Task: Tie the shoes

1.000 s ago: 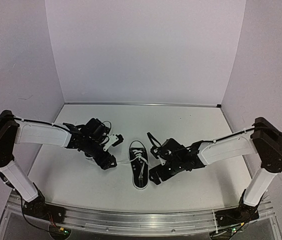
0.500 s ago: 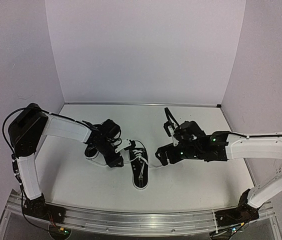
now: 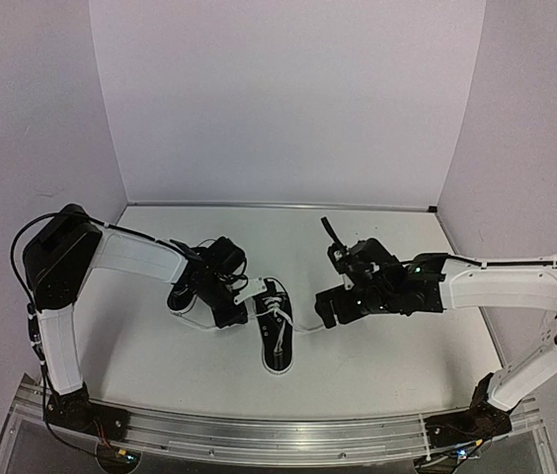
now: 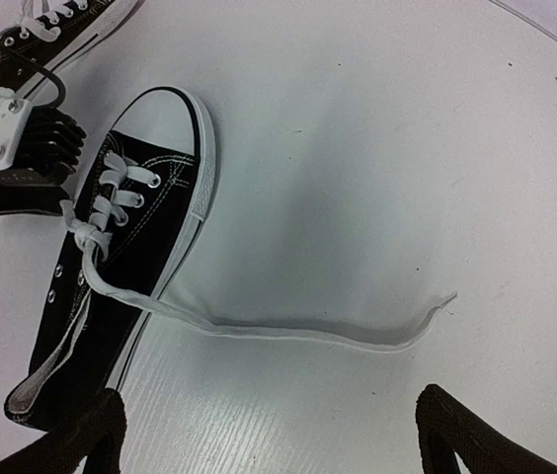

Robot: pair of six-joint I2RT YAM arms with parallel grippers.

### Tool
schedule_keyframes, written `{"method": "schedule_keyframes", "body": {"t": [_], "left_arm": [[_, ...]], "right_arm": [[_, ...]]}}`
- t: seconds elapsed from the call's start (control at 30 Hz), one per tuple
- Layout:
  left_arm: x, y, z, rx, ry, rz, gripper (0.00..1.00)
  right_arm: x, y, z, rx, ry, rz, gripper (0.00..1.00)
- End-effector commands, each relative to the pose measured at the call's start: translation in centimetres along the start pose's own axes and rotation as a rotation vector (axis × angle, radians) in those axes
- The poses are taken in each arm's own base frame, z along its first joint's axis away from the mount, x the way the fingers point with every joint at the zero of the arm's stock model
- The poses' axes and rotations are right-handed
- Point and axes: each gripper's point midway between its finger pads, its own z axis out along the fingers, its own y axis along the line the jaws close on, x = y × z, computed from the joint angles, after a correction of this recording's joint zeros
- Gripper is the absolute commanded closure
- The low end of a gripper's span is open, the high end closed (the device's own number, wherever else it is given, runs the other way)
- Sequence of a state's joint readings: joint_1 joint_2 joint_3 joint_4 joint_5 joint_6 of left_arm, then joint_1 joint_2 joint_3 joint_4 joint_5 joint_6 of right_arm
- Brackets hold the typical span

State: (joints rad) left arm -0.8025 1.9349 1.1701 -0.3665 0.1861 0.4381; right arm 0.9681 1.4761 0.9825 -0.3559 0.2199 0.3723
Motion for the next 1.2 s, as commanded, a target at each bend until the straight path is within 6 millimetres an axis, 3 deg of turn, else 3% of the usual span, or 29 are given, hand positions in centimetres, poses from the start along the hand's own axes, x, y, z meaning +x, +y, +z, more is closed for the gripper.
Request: {"method": "schedule_keyframes", "body": {"t": [0.0, 0.17, 0.37, 0.57, 0.87, 1.17], "left_arm": [[-3.4, -0.5, -2.6, -0.013, -0.159, -0.002, 1.00], [-7.8, -2.2, -6.4, 0.026, -0.414, -0.008, 1.00], [-11.2, -2.8, -9.2, 0.030, -0.604, -0.009, 1.00], [-12.0, -2.6, -10.2, 0.008, -0.675, -0.023, 1.00], [-12.1, -2.5, -11.9, -0.028, -0.721, -0.013, 1.00], [-11.7, -2.4, -11.2, -0.032, -0.694, -0.012, 1.00]], "right_arm": [[-0.8, 0.2, -0.4, -0.022, -0.009, 0.075, 0.02], [0.9, -0.7, 1.4, -0.060, 0.051, 0.156, 0.02], [1.8, -4.2, 3.3, -0.064, 0.075, 0.238, 0.02], [4.0, -5.0, 6.1, -0.025, 0.140, 0.243, 0.06], [5.4, -5.9, 8.9, 0.056, 0.189, 0.234, 0.29], [6.0, -6.3, 10.7, 0.092, 0.211, 0.234, 0.28]]}}
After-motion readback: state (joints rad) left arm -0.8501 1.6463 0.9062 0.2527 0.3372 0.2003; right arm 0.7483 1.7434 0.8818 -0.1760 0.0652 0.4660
